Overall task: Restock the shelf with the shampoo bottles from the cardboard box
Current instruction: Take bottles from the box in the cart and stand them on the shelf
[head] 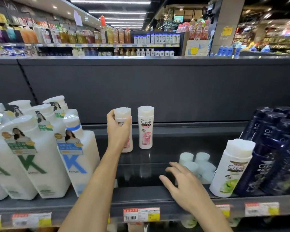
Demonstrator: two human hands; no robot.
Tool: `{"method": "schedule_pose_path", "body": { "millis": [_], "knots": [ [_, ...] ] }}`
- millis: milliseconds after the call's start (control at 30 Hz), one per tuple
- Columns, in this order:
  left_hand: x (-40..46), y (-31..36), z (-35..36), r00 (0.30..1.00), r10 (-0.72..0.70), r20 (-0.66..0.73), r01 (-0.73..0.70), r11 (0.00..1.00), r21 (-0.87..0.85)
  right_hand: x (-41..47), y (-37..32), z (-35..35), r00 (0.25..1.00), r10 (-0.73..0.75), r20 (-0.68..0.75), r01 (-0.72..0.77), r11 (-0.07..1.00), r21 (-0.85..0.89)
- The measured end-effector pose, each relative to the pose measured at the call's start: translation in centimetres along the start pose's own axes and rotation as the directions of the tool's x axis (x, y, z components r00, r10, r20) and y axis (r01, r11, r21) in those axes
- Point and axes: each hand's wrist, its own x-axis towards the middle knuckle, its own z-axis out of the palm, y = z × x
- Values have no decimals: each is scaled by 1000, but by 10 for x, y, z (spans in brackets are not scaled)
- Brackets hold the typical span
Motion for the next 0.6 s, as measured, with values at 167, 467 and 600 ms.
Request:
{"method": "schedule_pose_path", "body": {
  "millis": [167, 467, 600],
  "knots": [
    [-1, -4, 3, 1000, 30, -9, -30, 1000, 3, 0, -1, -1, 1000, 10, -10, -10, 1000, 6],
    [5, -4, 7, 999, 14, 47, -17, 998, 66, 0, 0, 1, 1000, 2, -8, -2, 1000, -10],
    [1, -3, 8, 1000, 1, 28, -2, 998, 67, 1, 1, 3, 1000, -4, -14, 4, 1000, -10]
  ]
}}
